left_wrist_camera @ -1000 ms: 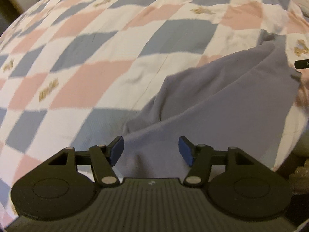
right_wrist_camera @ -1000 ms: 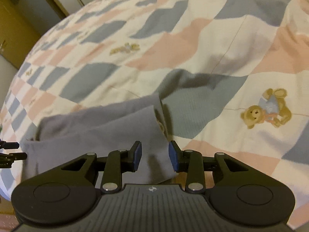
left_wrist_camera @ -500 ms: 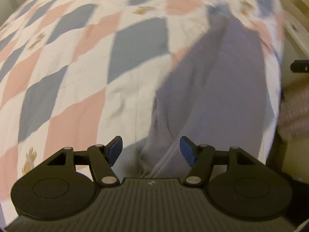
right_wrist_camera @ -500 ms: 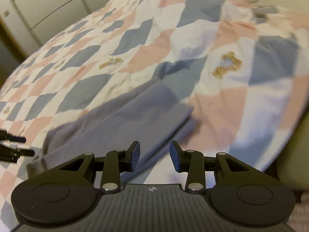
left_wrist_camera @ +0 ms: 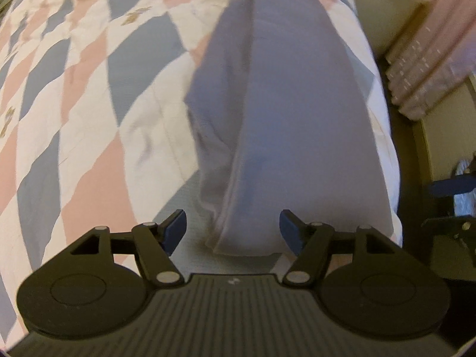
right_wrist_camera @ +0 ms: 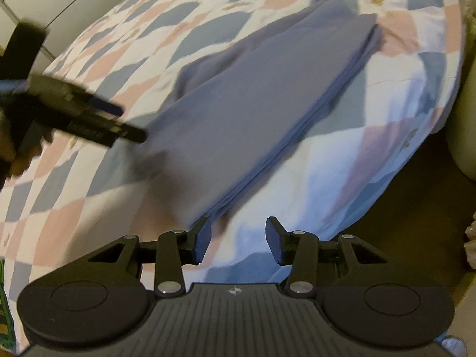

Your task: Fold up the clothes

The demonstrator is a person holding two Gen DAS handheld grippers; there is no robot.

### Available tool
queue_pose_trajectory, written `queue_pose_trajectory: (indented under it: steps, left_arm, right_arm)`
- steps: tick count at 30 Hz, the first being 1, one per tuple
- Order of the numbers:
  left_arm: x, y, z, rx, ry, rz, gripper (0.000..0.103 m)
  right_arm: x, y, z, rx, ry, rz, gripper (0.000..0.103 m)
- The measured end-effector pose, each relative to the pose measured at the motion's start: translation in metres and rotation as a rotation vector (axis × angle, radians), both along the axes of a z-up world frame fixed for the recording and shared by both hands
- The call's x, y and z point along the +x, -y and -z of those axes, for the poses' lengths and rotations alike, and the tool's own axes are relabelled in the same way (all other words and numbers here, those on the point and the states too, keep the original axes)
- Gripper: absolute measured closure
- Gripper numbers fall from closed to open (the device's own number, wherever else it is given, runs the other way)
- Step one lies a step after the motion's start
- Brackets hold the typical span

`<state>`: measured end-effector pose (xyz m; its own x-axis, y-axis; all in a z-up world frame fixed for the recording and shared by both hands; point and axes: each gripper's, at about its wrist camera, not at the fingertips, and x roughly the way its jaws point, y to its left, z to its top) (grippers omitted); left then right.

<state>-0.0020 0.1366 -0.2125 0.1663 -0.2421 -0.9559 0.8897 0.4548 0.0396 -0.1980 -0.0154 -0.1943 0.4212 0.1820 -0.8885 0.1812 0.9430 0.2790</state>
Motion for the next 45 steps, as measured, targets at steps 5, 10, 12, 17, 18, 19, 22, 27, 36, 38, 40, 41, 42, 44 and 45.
queue_pose_trajectory:
  steps: [5,10,12,17,18,19,22,27,36,38,40,41,42,44,45]
  left_arm:
    - [-0.008,0.001,0.005,0.015,0.011,0.084,0.037]
    - [-0.007,-0.003,0.008,0.017,0.005,0.104,0.037]
    - [-0.006,-0.007,0.008,0.009,0.000,0.113,0.037]
    - [-0.011,-0.025,0.008,-0.023,0.039,0.241,0.038]
    - [-0.015,-0.029,0.009,-0.018,0.067,0.296,0.038]
    - [-0.018,-0.033,0.010,-0.016,0.093,0.349,0.038]
    - [-0.028,-0.043,0.014,-0.017,0.180,0.499,0.038]
    - [-0.054,-0.057,0.031,-0.020,0.392,0.813,0.038]
    - [-0.085,-0.082,0.097,-0.014,0.734,1.273,0.033]
    - [-0.083,-0.078,0.100,-0.028,0.739,1.257,0.035]
    - [-0.078,-0.071,0.097,-0.027,0.709,1.225,0.068]
    - [-0.074,-0.065,0.092,-0.011,0.671,1.198,0.077]
    - [-0.070,-0.061,0.085,-0.012,0.623,1.183,0.084]
    - [-0.059,-0.049,0.065,-0.021,0.518,1.132,0.090]
    - [-0.053,-0.042,0.053,-0.028,0.462,1.098,0.091]
  right_arm:
    - [-0.008,-0.027,0.007,-0.047,0.001,-0.028,0.058]
    - [-0.009,-0.035,0.009,-0.066,0.008,-0.019,0.058]
    - [-0.006,-0.035,0.010,-0.077,0.010,-0.016,0.058]
    - [0.002,-0.042,0.010,-0.107,0.021,-0.041,0.057]
    - [0.003,-0.045,0.010,-0.117,0.025,-0.055,0.057]
    - [0.004,-0.048,0.010,-0.130,0.030,-0.074,0.057]
    - [0.007,-0.061,0.011,-0.186,0.055,-0.155,0.056]
    - [0.008,-0.091,0.020,-0.368,0.100,-0.335,0.054]
    - [0.001,-0.135,0.065,-0.764,0.164,-0.661,0.038]
    - [-0.001,-0.141,0.079,-0.829,0.173,-0.724,0.039]
    - [-0.002,-0.144,0.090,-0.912,0.189,-0.769,0.048]
    - [-0.001,-0.143,0.093,-0.941,0.187,-0.781,0.060]
    - [0.003,-0.139,0.093,-0.934,0.176,-0.781,0.074]
    - [0.010,-0.125,0.082,-0.850,0.185,-0.770,0.086]
    - [0.012,-0.116,0.074,-0.805,0.198,-0.770,0.087]
